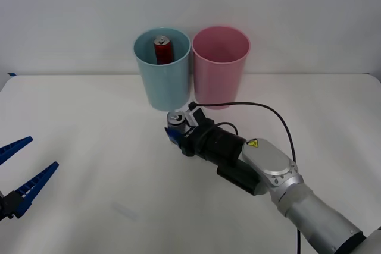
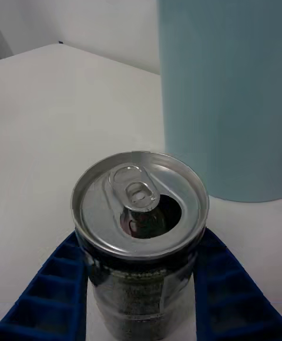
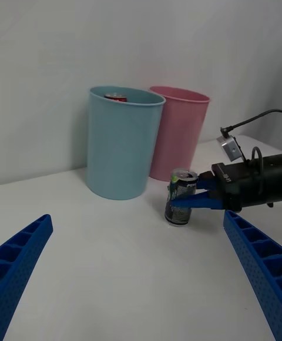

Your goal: Grasp the object on the table and drop it into the matching bin: aluminum can to the light blue bin, PET bottle to the pink bin.

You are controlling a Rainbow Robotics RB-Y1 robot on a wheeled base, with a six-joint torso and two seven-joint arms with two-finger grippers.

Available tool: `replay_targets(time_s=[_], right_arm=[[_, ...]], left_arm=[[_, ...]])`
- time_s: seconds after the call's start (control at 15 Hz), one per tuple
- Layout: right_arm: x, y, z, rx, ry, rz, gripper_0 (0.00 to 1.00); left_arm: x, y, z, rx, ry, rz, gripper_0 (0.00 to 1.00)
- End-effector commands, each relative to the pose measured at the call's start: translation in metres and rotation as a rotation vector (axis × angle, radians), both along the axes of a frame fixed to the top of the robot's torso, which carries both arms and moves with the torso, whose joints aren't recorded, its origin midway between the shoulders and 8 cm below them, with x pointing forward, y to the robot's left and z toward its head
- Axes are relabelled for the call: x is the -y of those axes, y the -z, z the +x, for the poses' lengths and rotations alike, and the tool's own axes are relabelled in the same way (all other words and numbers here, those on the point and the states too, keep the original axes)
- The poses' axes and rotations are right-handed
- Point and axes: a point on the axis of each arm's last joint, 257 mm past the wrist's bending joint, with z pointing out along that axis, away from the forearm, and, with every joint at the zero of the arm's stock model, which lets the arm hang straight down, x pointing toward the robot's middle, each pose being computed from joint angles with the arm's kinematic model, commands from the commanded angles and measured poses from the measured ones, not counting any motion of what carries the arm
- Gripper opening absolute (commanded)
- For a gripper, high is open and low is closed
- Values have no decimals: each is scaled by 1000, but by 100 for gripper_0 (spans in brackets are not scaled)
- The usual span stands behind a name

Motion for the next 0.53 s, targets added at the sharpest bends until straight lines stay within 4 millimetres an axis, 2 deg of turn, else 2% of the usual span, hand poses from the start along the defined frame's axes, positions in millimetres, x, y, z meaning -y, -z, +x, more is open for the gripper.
replay_targets(time_s=[0.07,0.33,0.53], right_arm=[[-1,0,-1,2,-3,-2,0],[0,-4,-1,5,-1,10,0],[12,-21,-8,32,7,50,0]], left_arm=[[0,0,0,0,0,0,100],[0,0,0,0,0,0,100],[0,0,0,0,0,0,100]])
